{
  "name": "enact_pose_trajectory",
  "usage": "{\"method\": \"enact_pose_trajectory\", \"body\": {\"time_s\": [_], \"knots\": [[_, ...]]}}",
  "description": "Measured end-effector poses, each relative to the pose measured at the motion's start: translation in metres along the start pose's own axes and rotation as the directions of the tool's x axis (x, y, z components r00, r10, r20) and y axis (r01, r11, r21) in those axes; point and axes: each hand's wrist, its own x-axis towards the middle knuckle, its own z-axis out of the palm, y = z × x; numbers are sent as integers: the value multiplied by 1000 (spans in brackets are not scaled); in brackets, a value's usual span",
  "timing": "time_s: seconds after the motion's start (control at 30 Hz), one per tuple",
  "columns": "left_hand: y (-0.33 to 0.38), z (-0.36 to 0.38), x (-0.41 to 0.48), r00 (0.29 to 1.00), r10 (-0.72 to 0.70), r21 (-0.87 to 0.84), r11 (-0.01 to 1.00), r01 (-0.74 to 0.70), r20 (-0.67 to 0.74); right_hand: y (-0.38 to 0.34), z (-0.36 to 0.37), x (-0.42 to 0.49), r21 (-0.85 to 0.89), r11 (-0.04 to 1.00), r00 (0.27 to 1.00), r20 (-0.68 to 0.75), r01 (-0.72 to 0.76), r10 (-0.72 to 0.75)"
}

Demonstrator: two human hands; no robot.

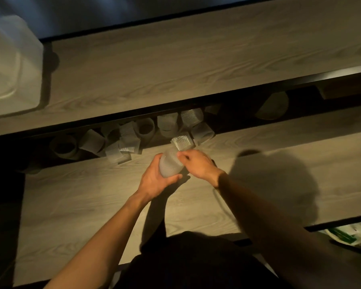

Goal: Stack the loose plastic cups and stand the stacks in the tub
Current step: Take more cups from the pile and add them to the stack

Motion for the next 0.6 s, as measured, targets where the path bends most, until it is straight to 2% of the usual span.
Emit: {"method": "enact_pose_trajectory", "body": {"time_s": [0.07, 0.13, 0.17, 0.27, 0.3, 0.37, 0.43, 0.5, 0.57, 0.6], "knots": [[-7, -3, -2, 999, -40, -5, 999, 39, -23, -5, 1, 10, -65, 996, 963, -259, 56, -71], [-14, -7, -2, 997, -70, -5, 998, 70, -40, -12, 3, 26, -155, 987, 910, -400, 47, -106], [-15, -9, -2, 996, -78, 2, 997, 79, -42, -15, 4, 34, -243, 970, 918, -380, 23, -117], [-19, -16, 0, 995, -97, 21, 995, 98, -37, -24, 10, 53, -574, 818, 989, -144, -48, -43], [-20, -17, 1, 994, -103, 31, 994, 104, -33, -25, 12, 56, -627, 776, 995, -102, -66, 3], [-22, -18, 4, 993, -117, 50, 992, 118, -28, -23, 15, 58, -620, 780, 994, -99, -92, 38], [-25, -18, 6, 991, -132, 72, 988, 134, -30, -18, 17, 52, -432, 896, 982, -186, -103, 23], [-28, -17, 8, 989, -147, 87, 985, 149, -22, -13, 17, 39, -31, 996, 968, -241, -83, 73], [-27, -13, 10, 988, -155, 87, 984, 155, -3, -12, 19, 23, 346, 938, 973, -209, -20, 98], [-26, -10, 11, 988, -153, 88, 984, 153, 3, -10, 22, 16, 411, 912, 976, -200, 9, 81]]}}
